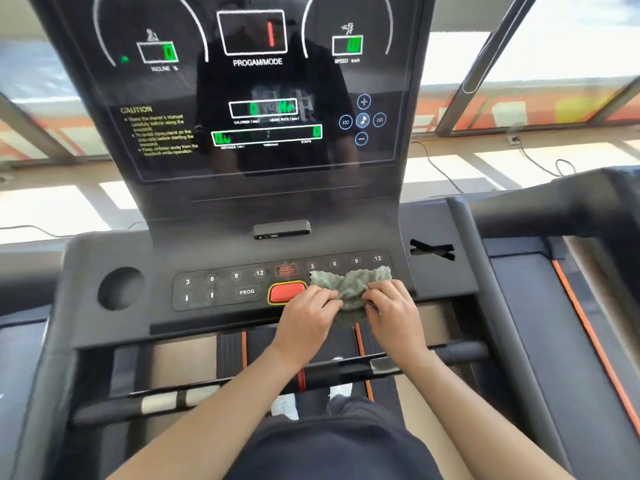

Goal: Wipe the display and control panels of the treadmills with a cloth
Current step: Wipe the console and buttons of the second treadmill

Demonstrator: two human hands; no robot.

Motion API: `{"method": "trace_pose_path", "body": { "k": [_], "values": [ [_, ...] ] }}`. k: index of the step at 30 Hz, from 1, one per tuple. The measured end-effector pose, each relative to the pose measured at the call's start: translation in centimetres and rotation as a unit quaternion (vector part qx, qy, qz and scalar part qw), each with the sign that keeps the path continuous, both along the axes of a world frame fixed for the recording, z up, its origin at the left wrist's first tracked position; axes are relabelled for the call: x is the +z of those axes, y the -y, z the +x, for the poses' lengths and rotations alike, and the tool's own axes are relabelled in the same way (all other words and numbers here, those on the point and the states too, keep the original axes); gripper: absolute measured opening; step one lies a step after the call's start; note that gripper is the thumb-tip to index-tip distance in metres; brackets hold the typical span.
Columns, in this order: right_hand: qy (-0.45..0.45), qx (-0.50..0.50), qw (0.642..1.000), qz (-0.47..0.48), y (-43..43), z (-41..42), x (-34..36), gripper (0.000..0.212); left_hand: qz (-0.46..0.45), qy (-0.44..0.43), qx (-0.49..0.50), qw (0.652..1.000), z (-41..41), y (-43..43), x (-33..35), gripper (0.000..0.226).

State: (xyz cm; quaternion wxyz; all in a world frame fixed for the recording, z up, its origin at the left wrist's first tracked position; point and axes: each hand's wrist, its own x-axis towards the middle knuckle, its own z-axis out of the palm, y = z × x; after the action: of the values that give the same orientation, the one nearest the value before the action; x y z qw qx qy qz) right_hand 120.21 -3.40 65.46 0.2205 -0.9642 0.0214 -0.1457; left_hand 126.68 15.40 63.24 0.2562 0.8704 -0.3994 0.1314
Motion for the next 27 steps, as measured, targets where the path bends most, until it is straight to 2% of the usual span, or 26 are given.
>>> {"method": "trace_pose_path", "body": {
  "k": [9, 13, 16, 22, 27],
  "values": [
    [0.035, 0.167, 0.985, 0.002, -7.0, 2.6, -0.3, 0.011, 0.000, 0.022, 0.111, 0.994, -0.9, -9.1, -0.3, 0.013],
    [0.018, 0.223, 0.975, -0.008, -10.4, 4.2, -0.7, 0.016, 0.003, 0.033, 0.166, 0.986, -0.8, -12.2, -0.3, 0.008],
    [0.004, 0.263, 0.965, -0.021, -12.6, 5.1, -0.6, 0.021, -0.001, 0.043, 0.208, 0.977, -0.8, -14.5, -0.2, 0.013],
    [-0.022, 0.262, 0.964, -0.031, -13.7, 5.3, -0.4, 0.022, -0.009, 0.025, 0.225, 0.974, -0.8, -15.3, 0.0, 0.012],
    [-0.002, 0.198, 0.980, -0.029, -12.0, 4.0, 0.1, 0.019, -0.026, 0.001, 0.178, 0.984, -0.7, -12.7, 0.1, 0.010]
  ]
}}
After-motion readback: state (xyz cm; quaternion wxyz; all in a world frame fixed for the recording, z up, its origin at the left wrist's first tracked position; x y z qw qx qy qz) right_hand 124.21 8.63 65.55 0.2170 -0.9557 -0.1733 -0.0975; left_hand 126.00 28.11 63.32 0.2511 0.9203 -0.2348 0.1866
